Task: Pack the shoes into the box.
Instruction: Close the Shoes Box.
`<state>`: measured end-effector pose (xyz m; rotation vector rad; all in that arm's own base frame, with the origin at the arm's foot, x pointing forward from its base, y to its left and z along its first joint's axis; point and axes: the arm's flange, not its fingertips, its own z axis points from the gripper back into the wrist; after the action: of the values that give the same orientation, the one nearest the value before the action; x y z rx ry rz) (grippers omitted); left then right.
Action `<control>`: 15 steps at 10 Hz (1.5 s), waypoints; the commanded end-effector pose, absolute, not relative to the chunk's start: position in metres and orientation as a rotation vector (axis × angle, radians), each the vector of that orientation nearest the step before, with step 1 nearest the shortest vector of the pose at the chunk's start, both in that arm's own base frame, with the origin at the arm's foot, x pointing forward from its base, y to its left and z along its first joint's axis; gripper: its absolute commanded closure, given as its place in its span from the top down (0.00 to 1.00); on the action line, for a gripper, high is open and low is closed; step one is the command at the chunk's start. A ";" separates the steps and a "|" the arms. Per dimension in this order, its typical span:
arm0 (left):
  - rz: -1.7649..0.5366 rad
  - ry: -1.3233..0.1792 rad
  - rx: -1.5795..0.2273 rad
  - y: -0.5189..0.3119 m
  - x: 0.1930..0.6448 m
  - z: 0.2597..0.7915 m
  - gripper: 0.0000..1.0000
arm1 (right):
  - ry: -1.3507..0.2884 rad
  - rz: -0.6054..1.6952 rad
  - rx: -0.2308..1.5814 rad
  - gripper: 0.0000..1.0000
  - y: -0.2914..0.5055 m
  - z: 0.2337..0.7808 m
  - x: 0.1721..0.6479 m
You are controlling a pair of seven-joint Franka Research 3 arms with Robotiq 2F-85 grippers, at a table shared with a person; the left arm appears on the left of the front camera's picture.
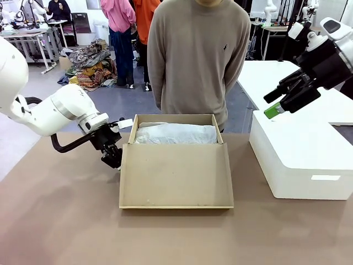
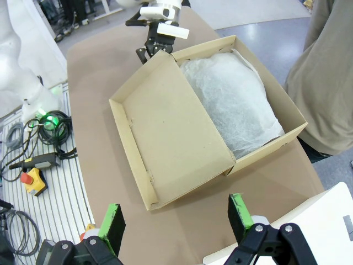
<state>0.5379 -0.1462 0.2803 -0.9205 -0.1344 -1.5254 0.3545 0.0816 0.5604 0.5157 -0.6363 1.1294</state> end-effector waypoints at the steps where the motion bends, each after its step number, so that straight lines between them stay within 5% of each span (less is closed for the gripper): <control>1: -1.529 -0.166 -0.993 -0.145 0.529 0.280 0.00 | -0.668 1.145 0.544 1.00 0.083 0.560 0.357; 10: -1.488 -0.089 -1.121 -0.146 0.506 0.294 0.00 | -0.668 1.145 0.544 1.00 0.083 0.560 0.357; 15: -1.485 -0.181 -1.182 -0.146 0.491 0.313 0.00 | -0.668 1.145 0.544 1.00 0.083 0.560 0.357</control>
<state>0.5011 -0.1499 0.3083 -1.1549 -0.1232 -1.4837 0.3545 0.0816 0.5604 0.5157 -0.6363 1.1295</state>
